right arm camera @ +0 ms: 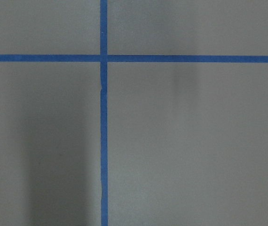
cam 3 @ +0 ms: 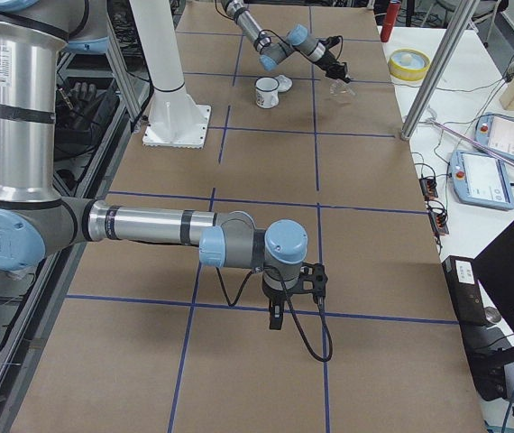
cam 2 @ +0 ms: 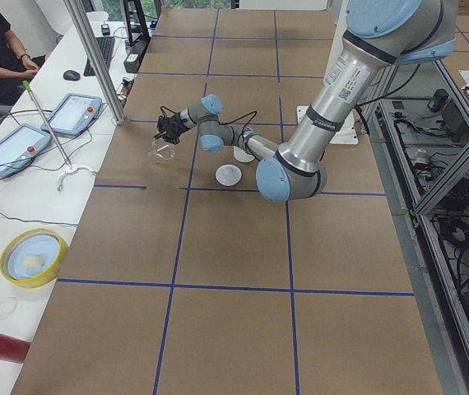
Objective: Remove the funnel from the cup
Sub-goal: 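Carry the funnel farther from the robot and set it on the table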
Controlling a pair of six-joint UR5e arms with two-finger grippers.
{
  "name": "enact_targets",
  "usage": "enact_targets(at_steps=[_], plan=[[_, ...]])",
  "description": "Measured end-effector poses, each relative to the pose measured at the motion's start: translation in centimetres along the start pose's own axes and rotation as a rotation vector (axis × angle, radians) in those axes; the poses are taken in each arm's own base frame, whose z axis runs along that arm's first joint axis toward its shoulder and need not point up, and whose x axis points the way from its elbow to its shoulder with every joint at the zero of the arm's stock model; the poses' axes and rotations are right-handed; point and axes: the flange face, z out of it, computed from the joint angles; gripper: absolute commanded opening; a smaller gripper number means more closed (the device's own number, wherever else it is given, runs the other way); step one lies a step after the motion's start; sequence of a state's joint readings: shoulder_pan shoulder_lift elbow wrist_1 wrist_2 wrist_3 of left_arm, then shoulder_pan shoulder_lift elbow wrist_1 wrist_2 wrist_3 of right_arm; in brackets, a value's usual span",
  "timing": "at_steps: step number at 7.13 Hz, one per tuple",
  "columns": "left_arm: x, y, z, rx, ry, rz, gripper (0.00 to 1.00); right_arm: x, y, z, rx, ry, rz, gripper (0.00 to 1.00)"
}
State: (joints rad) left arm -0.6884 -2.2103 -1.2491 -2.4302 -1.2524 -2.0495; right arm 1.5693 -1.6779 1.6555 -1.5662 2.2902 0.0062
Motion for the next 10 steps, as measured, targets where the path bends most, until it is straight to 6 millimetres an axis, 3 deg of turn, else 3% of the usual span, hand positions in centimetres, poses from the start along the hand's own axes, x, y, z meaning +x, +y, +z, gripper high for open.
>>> enact_targets(at_steps=[1,2,6,8,10], plan=[[-0.5,0.7,0.0,-0.008,-0.006,0.006,0.95,0.0,0.0,0.0,0.000,0.000,0.000,1.00],[-0.8,1.1,0.0,-0.012,-0.010,0.013,1.00,0.0,0.0,0.0,0.000,0.000,0.000,1.00],[-0.4,1.6,-1.0,-0.065,-0.028,0.151,1.00,0.0,0.0,0.0,0.001,0.000,-0.001,1.00],[-0.8,-0.3,-4.3,-0.225,-0.083,0.300,1.00,0.0,0.0,0.0,0.000,0.000,0.000,1.00],[-1.8,-4.3,-8.9,-0.394,-0.144,0.464,1.00,0.0,0.0,0.0,0.000,0.000,0.000,1.00]])
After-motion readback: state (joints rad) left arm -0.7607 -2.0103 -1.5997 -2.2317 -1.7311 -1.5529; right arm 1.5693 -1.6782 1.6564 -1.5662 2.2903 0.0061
